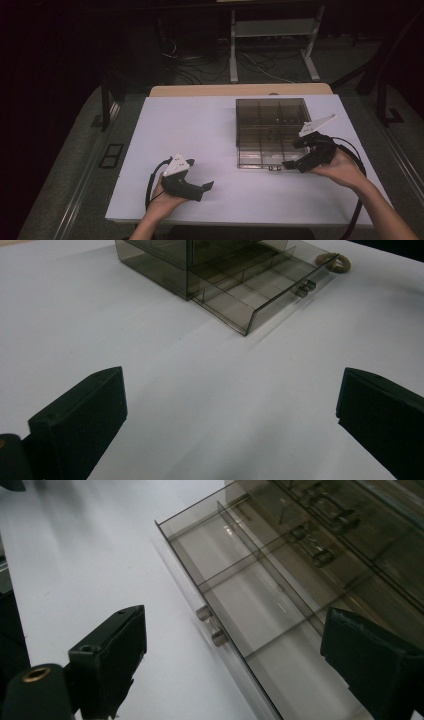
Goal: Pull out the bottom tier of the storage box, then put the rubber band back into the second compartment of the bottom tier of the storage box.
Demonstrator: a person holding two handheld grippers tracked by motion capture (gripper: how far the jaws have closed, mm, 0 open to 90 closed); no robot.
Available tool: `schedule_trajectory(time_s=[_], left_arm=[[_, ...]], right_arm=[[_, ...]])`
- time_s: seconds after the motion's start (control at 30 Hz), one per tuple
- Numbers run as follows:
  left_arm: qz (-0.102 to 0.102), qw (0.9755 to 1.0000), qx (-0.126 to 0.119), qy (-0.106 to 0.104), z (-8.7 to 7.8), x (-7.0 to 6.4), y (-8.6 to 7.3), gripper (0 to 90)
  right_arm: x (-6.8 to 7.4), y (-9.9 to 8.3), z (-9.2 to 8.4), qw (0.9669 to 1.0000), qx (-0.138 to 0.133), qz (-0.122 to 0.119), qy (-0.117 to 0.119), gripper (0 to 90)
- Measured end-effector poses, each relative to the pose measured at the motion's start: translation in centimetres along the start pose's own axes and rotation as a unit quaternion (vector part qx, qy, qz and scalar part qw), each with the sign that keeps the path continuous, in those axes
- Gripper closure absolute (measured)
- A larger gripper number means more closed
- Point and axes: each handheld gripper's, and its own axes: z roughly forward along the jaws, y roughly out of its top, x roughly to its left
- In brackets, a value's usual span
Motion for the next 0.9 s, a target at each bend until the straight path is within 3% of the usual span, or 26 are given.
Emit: schedule_trajectory(time_s=[0.47, 0.9], left_arm=[[-0.002, 1.0000, -0.002, 0.002, -0.1, 0.0, -0.1, 0.0], [-0.004, 1.0000, -0.003, 0.004, -0.1, 0.1, 0.0, 0.0]], right_arm=[[-1.1, -2.1, -2.8, 0.9979, -0.022, 0.042, -0.045, 10.5], [-2.4, -4.6, -3.6, 0.9935, -0.041, 0.081, -0.069, 10.6]])
